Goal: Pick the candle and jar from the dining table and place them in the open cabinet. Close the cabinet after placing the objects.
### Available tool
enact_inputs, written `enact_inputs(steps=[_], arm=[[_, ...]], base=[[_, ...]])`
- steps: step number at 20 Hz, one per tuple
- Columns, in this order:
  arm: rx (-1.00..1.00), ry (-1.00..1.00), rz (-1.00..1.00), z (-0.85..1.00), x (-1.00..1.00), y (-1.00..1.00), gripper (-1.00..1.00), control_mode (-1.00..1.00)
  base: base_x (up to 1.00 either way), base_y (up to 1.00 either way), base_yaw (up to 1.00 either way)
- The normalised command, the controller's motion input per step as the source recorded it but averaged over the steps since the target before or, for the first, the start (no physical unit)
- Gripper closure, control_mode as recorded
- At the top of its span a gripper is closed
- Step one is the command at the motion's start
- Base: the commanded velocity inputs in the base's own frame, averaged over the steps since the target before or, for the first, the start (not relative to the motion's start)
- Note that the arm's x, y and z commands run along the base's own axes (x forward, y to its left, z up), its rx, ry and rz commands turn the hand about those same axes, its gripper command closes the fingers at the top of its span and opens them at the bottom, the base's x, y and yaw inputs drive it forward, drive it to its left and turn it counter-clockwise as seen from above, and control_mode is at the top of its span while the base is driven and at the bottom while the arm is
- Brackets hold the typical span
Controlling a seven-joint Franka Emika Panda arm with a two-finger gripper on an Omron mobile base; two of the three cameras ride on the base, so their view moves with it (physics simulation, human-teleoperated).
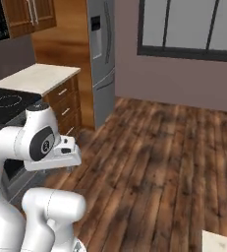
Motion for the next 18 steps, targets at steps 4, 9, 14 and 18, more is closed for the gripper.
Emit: enact_inputs(steps=[4, 9, 14, 18], arm=[[0.00, 0.00, 0.00, 0.00, 0.00, 0.00, -1.00, 1.00], [0.00, 0.00, 0.00, 0.00, 0.00, 0.00, -1.00, 1.00], [0.00, 0.00, 0.00, 0.00, 0.00, 0.00, -1.00, 1.00], [0.00, 0.00, 0.00, 0.00, 0.00, 0.00, -1.00, 1.00]], base=[[0.76, -0.07, -0.62], [1.00, -0.03, -0.50], [1.00, -0.01, -0.47], [0.85, 0.00, -0.63]])
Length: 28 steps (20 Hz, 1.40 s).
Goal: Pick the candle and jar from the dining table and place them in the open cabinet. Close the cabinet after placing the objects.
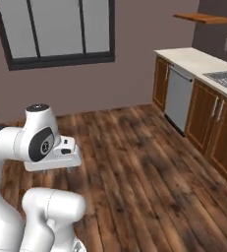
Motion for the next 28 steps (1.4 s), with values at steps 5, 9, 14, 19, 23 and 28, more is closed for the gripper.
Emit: enact_inputs(steps=[5, 9, 14, 19, 23, 28], arm=[[0.00, 0.00, 0.00, 0.00, 0.00, 0.00, -1.00, 1.00], [0.00, 0.00, 0.00, 0.00, 0.00, 0.00, -1.00, 1.00], [0.00, 0.00, 0.00, 0.00, 0.00, 0.00, -1.00, 1.00], [0.00, 0.00, 0.00, 0.00, 0.00, 0.00, -1.00, 1.00], [0.00, 0.00, 0.00, 0.00, 0.00, 0.00, -1.00, 1.00], [0.00, 0.00, 0.00, 0.00, 0.00, 0.00, -1.00, 1.00]], base=[[0.74, 0.00, -0.68], [0.87, 0.00, -0.63], [0.88, 0.00, -0.63], [0.99, 0.00, -0.56], [1.00, 0.00, -0.51], [1.00, 0.00, -0.53]])
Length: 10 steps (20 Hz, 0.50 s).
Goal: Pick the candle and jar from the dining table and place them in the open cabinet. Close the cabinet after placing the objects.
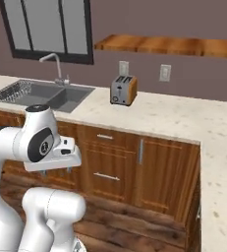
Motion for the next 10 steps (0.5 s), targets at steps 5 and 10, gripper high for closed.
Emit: enact_inputs(steps=[5, 10], arm=[[0.00, 0.00, 0.00, 0.00, 0.00, 0.00, -1.00, 1.00], [0.00, 0.00, 0.00, 0.00, 0.00, 0.00, -1.00, 1.00]], base=[[0.86, 0.00, -0.61], [0.37, 0.00, -0.66]])
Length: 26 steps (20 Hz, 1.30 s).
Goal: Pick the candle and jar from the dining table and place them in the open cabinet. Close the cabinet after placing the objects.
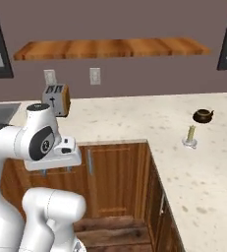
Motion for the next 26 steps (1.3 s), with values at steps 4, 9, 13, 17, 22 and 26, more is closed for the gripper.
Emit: enact_inputs(steps=[4, 9, 13, 17, 22, 26], arm=[[0.00, 0.00, 0.00, 0.00, 0.00, 0.00, -1.00, 1.00], [0.00, 0.00, 0.00, 0.00, 0.00, 0.00, -1.00, 1.00], [0.00, 0.00, 0.00, 0.00, 0.00, 0.00, -1.00, 1.00], [0.00, 0.00, 0.00, 0.00, 0.00, 0.00, -1.00, 1.00], [0.00, 0.00, 0.00, 0.00, 0.00, 0.00, -1.00, 1.00], [0.00, 0.00, 0.00, 0.00, 0.00, 0.00, -1.00, 1.00]], base=[[-0.01, 0.03, -0.67], [-0.09, 0.09, -0.64], [-0.01, 0.13, -0.57], [-0.09, 0.19, -0.57], [-0.11, 0.22, -0.53], [-0.14, 0.27, -0.43]])
